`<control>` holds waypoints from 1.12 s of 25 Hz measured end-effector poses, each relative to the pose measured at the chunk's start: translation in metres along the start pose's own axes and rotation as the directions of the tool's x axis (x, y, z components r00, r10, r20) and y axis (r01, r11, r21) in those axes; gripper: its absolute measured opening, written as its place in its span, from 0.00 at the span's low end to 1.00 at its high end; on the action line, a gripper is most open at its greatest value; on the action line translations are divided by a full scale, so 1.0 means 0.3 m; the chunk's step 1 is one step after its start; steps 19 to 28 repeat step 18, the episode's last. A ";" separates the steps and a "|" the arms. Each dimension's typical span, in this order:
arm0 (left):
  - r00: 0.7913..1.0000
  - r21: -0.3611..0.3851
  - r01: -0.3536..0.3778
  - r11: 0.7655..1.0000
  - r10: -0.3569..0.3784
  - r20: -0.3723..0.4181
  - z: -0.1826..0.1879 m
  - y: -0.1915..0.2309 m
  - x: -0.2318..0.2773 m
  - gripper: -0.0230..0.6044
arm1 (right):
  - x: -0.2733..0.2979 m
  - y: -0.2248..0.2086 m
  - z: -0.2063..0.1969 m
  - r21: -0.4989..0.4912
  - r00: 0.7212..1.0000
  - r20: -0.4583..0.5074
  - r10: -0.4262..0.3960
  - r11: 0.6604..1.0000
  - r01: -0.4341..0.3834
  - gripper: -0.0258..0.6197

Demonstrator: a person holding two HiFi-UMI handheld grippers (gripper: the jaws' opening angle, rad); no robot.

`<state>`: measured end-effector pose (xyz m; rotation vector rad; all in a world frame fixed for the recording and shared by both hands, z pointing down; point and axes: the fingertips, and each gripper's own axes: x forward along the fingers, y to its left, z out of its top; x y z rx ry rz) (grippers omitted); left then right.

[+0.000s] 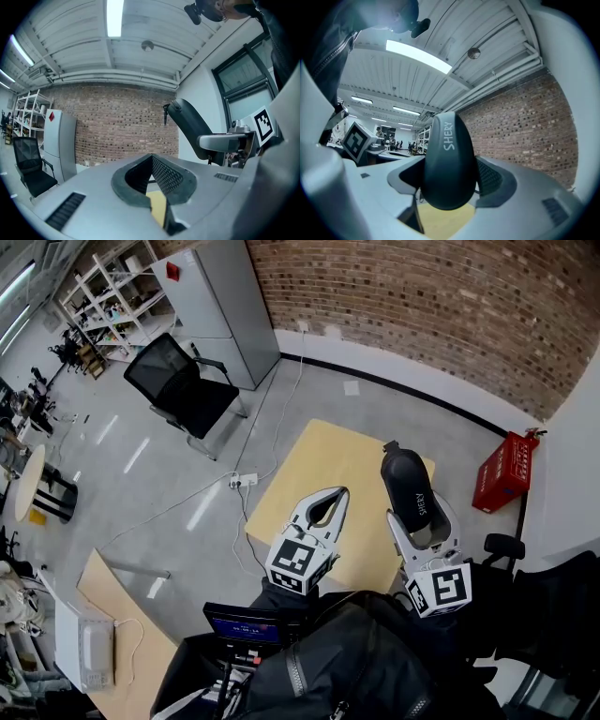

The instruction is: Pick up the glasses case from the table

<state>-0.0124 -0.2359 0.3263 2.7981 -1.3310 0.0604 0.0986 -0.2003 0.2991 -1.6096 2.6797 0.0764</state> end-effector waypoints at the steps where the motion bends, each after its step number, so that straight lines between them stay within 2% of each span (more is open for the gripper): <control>1: 1.000 0.001 0.001 1.000 -0.001 -0.001 -0.003 -0.005 0.002 0.04 | -0.004 -0.002 -0.002 0.000 1.000 0.000 -0.001 1.000 0.001 0.57; 28: 1.000 -0.003 -0.003 1.000 0.003 -0.010 -0.024 -0.012 0.016 0.04 | -0.007 -0.025 -0.034 0.015 1.000 -0.007 -0.004 1.000 0.004 0.57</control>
